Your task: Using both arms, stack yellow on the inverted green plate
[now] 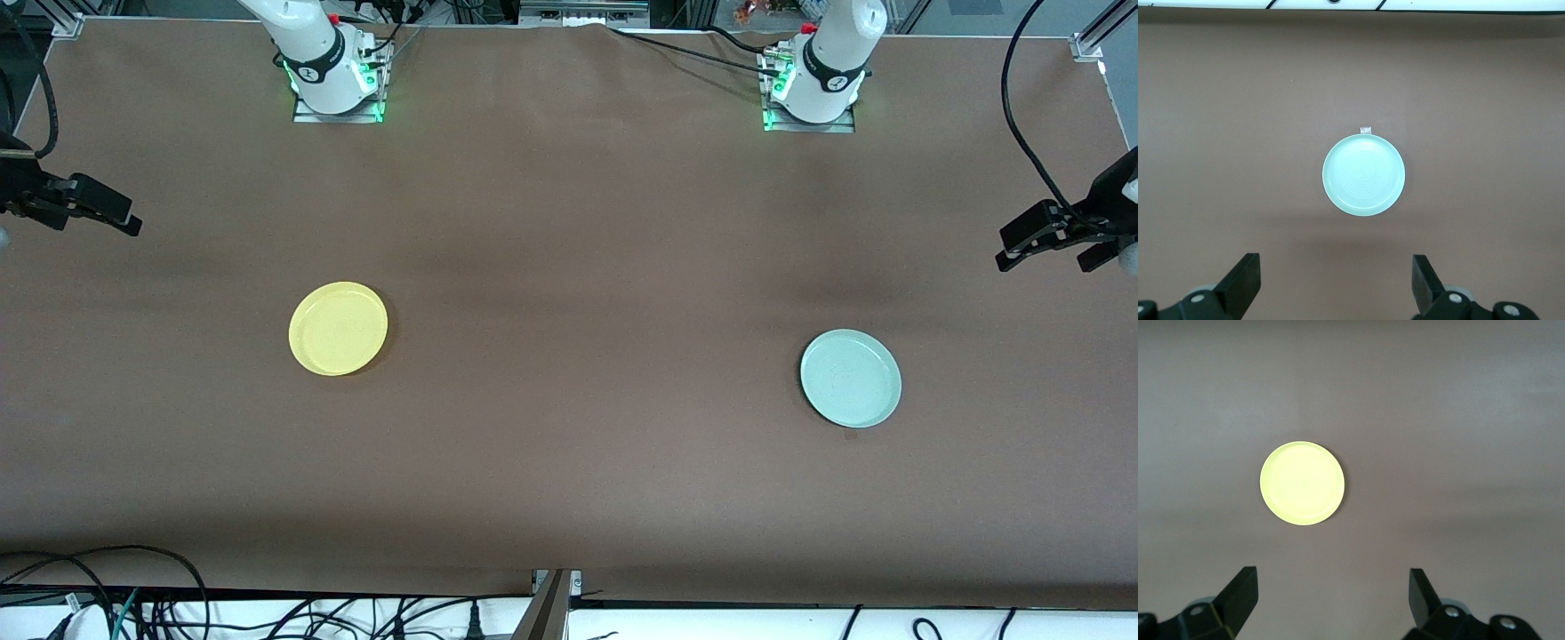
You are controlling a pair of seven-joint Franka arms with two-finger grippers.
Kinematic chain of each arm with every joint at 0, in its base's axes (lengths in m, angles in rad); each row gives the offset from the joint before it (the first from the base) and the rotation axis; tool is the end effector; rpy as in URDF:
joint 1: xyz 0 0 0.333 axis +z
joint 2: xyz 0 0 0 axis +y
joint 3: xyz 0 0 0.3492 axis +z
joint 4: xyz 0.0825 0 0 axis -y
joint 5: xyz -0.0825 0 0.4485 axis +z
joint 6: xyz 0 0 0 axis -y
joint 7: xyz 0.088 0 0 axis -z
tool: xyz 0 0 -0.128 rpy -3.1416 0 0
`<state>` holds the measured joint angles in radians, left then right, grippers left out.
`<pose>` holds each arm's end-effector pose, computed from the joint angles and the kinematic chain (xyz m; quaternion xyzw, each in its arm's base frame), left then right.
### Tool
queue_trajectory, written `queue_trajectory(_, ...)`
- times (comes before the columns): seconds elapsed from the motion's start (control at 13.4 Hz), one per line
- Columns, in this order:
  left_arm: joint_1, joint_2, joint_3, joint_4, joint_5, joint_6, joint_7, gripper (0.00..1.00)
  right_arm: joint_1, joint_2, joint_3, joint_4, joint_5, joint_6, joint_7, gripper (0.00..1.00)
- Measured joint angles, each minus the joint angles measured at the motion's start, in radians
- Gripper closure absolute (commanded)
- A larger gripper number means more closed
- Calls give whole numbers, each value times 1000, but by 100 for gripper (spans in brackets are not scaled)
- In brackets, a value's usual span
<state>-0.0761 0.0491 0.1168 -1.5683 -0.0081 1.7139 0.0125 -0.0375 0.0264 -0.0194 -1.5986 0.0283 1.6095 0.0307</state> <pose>0.6508 0.0238 0.6205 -0.9987 -0.0143 -0.0484 0.0001 0.6292 -0.0322 0.6087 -0.9989 0.0444 0.0076 0.0140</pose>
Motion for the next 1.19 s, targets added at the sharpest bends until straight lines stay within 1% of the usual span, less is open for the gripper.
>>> queue_trajectory(0.22,0,0,-2,0,0,-6,0,0,0,0,0,0,0,0,0,0)
queue_trajectory(0.6,-2,1,-5,0,0,-52,2,0,0,0,0,0,0,0,0,0)
queue_trajectory(0.97,-1,39,-4,-1,0,-67,2,0,0,0,0,0,0,0,0,0)
queue_trajectory(1.19,-1,43,-4,-1,0,-81,4,0,0,0,0,0,0,0,0,0)
